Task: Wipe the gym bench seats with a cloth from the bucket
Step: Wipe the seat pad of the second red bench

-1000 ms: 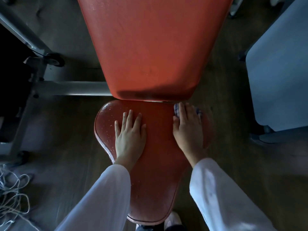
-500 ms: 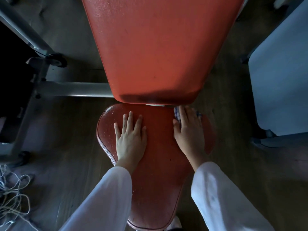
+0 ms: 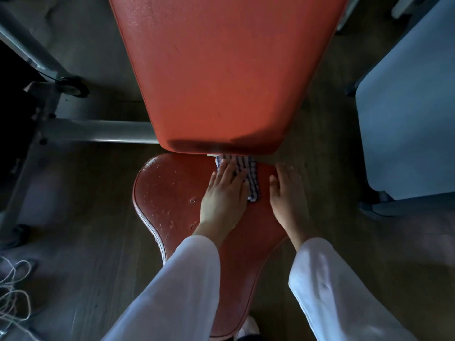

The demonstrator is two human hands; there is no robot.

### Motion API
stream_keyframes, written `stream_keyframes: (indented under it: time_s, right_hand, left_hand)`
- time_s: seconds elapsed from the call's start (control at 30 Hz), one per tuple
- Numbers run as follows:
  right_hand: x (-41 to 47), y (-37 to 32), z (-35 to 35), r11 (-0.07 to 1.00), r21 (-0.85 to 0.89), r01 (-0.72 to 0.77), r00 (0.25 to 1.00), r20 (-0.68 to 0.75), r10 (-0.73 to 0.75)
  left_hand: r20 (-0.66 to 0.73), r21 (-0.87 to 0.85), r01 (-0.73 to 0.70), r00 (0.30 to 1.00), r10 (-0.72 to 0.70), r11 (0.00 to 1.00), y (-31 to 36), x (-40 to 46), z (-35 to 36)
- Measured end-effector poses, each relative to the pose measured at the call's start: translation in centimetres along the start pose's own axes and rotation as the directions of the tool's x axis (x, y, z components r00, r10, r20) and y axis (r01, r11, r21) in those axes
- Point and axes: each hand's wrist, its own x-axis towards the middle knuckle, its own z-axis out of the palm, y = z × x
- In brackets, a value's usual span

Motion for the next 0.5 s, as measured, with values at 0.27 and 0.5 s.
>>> stream_keyframes:
  time_s: [0.27,0.5]
  right_hand:
    - [-1.9,-1.2,1.7,0.948,-0.255,0.192,0.98,0.096,-0.173]
    - [-2.3,-2.8,2.5,0.949,-0.211,0.236,0.968,0.137,-0.21]
  left_hand:
    - [-0.159,0.123,0.284,0.951,-0.263,0.951,-6.1,-0.9,-2.6]
    - [-0.023,0.147,0.176,0.984,-0.175,0.973,-3.6,-2.8,-1.1]
